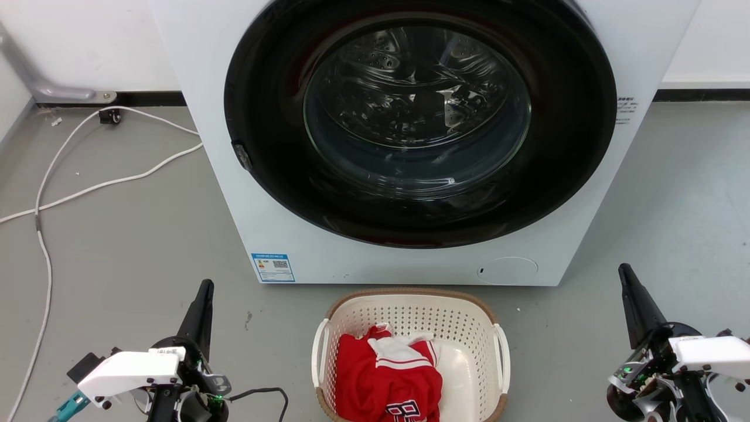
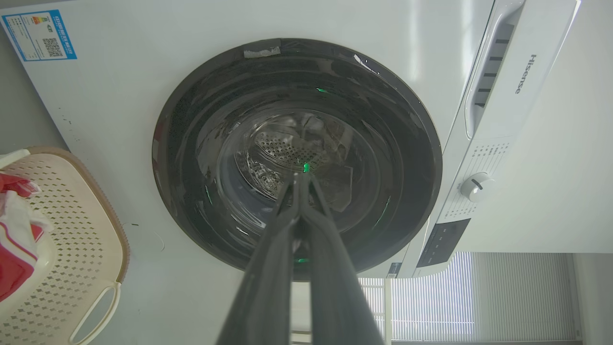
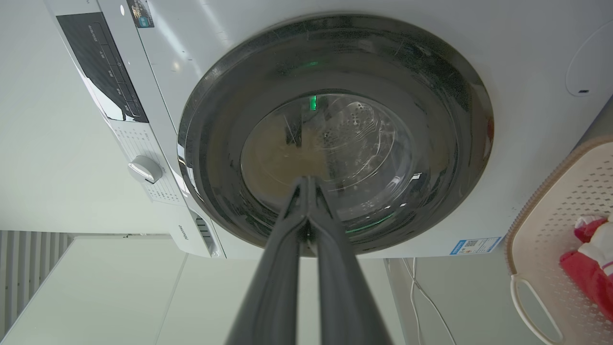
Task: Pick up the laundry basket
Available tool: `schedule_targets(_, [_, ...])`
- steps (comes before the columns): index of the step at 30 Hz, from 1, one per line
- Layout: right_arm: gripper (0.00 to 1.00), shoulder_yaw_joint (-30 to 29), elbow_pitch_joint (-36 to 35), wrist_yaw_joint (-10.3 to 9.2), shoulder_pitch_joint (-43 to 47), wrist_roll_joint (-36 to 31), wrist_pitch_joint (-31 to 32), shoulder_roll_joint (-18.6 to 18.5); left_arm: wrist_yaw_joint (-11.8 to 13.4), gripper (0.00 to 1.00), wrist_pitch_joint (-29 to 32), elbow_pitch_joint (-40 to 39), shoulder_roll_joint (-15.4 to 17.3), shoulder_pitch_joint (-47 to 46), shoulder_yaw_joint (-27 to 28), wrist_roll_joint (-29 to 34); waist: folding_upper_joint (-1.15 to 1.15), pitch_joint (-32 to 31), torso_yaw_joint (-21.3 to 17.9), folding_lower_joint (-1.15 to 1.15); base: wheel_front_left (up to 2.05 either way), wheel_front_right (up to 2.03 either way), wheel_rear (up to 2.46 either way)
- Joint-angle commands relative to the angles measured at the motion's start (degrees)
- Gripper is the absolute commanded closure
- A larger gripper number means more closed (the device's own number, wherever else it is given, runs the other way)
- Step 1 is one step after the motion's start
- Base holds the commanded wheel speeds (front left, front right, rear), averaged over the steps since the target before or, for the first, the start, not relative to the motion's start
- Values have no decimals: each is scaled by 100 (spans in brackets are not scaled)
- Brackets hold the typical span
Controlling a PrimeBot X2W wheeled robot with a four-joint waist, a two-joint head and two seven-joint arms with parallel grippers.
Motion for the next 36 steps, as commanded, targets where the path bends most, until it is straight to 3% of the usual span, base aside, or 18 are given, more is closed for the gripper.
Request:
schedule_targets(1, [100,-1,-4,0,-56,18,12,-3,-19,100,11,2,-3,-53,14,0,0,0,0,0,0,0,0])
schedule_targets(20, [100,0,-4,0,-56,20,11,-3,-20,100,11,1,-3,-53,14,0,0,0,0,0,0,0,0])
schedule_targets(21, [0,1,0,0,0,0,0,0,0,0,0,0,0,0,0,0,0,0,0,0,0,0,0])
schedule_targets(36, [0,130,-39,0,260,-111,-317,10,5,0,-319,-41,-22,262,-43,269,0,-11,-7,0,0,0,0])
